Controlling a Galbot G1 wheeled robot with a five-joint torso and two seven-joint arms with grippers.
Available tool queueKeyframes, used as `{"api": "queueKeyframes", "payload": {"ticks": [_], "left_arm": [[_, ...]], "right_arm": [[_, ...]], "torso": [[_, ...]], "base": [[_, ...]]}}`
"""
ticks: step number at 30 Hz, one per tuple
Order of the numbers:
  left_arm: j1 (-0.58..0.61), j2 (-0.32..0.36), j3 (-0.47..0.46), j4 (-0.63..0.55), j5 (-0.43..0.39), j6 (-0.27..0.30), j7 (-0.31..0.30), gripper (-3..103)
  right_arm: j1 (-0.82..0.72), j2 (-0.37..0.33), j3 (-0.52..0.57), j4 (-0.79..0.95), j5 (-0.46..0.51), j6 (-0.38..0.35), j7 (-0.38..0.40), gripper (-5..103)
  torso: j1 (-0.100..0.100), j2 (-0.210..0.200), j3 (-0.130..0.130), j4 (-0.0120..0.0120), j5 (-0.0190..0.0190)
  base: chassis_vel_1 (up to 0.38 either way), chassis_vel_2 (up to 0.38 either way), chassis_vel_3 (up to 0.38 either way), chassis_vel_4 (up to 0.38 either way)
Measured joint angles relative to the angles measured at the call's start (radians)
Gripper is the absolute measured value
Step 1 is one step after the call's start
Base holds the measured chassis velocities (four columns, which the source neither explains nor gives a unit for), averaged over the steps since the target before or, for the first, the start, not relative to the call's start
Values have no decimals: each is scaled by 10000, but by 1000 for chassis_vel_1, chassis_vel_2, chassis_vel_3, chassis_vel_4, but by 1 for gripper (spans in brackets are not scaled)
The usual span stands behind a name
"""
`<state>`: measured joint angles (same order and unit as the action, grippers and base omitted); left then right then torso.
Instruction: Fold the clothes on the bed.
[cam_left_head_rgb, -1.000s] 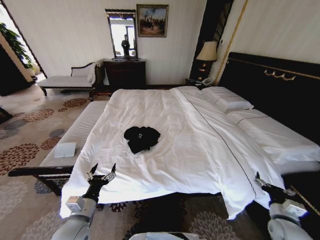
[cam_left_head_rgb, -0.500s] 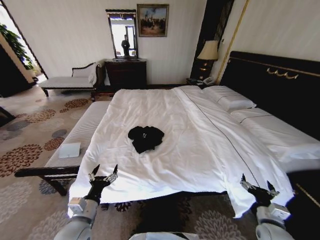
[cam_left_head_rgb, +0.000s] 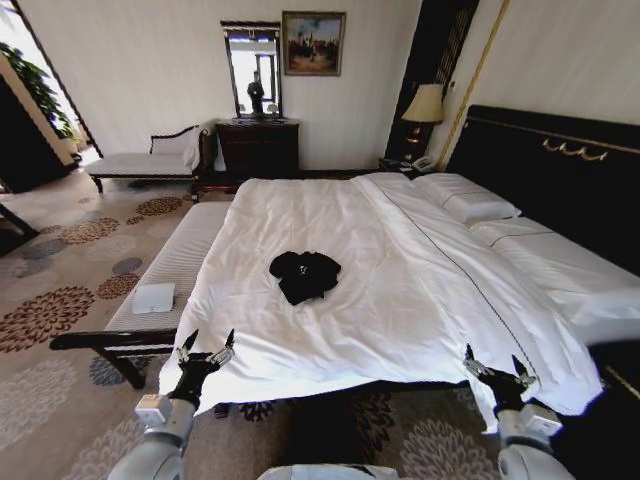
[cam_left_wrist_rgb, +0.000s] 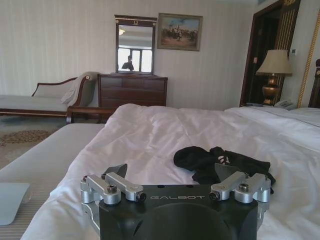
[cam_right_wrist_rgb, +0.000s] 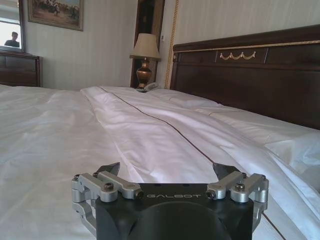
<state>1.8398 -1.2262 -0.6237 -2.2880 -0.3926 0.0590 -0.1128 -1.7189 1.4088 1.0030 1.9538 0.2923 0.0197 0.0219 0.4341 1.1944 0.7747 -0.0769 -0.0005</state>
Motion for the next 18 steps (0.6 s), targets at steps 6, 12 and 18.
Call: {"api": "queueKeyframes", "payload": {"ticks": [6,12,18], "left_arm": [[-17,4,0,17,-4,0,-1,98],[-32,13,18,33,-4,0,0,98],[-54,31,18,30,-27,0,-1,98]], "right_arm": [[-25,-6,4,8,-122,129,-45,100],[-71,55,15,38,-173,150,-52,100],[-173,91,12,66,-419,216,20,100]], "torso": [[-2,1,-2,1,-6],[-2,2,-2,1,-4],[0,0,-1,0,4]], "base": [[0,0,0,0],[-84,-103,94,89],[-223,-176,204,151]]}}
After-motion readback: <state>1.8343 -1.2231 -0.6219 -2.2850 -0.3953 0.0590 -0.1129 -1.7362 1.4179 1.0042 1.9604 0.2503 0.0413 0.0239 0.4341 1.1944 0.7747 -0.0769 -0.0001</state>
